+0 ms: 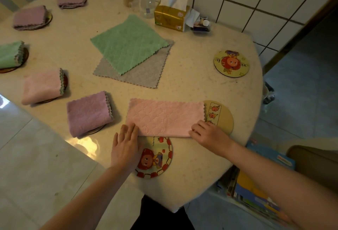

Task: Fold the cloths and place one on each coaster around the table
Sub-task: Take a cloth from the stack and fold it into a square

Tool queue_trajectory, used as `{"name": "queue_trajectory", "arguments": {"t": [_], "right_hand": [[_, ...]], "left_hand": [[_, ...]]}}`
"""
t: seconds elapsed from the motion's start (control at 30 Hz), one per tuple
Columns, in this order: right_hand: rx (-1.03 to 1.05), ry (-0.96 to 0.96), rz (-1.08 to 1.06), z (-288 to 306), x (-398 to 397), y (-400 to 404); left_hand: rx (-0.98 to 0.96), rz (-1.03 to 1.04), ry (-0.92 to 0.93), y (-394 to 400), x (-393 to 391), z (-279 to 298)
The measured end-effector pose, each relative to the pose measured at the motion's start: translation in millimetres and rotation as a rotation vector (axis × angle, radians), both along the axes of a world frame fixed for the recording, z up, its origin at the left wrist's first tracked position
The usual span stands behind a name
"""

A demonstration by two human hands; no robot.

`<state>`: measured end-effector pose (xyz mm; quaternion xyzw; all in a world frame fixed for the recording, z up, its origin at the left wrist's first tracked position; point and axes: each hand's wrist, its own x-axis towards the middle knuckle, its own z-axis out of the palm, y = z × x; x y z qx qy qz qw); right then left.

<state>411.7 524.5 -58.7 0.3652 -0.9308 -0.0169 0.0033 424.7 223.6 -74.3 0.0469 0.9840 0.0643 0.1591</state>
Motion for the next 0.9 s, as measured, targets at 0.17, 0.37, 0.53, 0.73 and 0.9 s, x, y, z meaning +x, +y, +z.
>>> {"name": "queue_trajectory", "arguments": {"t": [0.17, 0.37, 0.53, 0.73, 0.9], "right_hand": [[-0.089, 0.002, -0.001, 20.2, 18.7, -5.3], [-0.278, -0.131, 0.115, 42.1, 80.6, -21.8], [-0.258, -0.141, 0.059, 23.4, 75.6, -13.4], [-0.041, -0.238, 0.279, -8.1, 76.6, -16.4], [-0.011, -0.188, 0.295, -18.5, 86.0, -12.4]], "left_hand": [[0.156, -0.343, 0.076, 56.2, 12.9, 9.2], [0.279, -0.548, 0.038, 90.5, 28.7, 0.7], [0.358, -0.892, 0.080, 55.4, 43.7, -1.8], [0.315, -0.921, 0.086, 5.8, 67.0, -0.6], [0.382, -0.757, -0.031, -18.2, 80.3, 0.5]]}}
